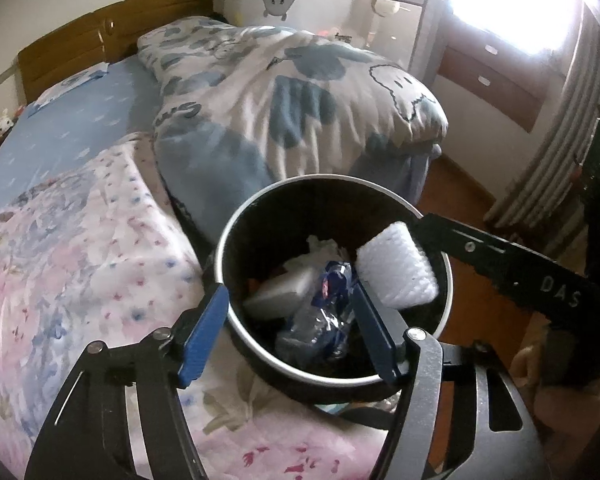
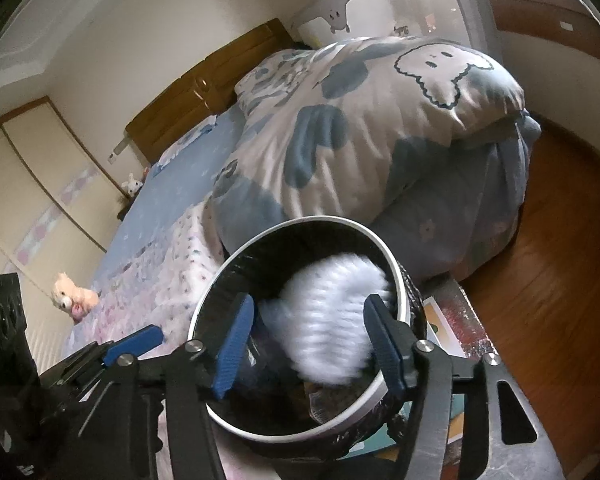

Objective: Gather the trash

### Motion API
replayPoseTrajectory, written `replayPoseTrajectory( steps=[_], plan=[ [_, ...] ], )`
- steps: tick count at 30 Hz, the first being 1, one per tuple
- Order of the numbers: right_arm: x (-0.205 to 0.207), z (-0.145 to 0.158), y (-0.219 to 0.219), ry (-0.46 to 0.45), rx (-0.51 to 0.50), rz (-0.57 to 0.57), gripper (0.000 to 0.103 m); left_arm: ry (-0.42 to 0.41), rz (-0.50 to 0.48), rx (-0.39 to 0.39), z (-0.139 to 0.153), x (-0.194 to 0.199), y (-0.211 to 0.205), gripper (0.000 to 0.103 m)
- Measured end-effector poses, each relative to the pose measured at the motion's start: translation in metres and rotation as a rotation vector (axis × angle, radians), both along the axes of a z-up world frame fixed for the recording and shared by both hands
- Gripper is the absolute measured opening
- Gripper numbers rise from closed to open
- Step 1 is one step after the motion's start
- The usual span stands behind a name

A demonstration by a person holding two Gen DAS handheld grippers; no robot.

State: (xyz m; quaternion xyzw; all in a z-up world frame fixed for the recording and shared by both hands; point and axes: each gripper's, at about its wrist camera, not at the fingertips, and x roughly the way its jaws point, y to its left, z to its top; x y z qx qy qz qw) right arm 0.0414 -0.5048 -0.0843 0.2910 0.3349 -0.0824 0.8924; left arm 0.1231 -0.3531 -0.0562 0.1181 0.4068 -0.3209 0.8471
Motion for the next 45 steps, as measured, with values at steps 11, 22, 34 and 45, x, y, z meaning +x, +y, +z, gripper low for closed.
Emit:
replayPoseTrajectory(
  steps=[11,22,34,45],
  plan=[
    [-0.013,0.014,0.01,-0.039,0.0,-0.008,0.072,-0.011,0.048,-0.025,0.007,-0.012,0.034,0.069],
    [-0.038,0.028,0.049,-0.09,-0.031,0.007,0.082,-0.043,0.16,-0.09,0.013,-0.038,0.103,0.078],
    [-0.053,0.022,0.105,-0.118,-0.083,0.067,0.099,-0.115,0.355,-0.142,0.013,-0.057,0.191,0.09],
    [-0.061,0.056,0.156,-0.246,-0.292,0.127,0.1,-0.375,0.423,-0.172,0.047,-0.095,0.228,0.102]
  ],
)
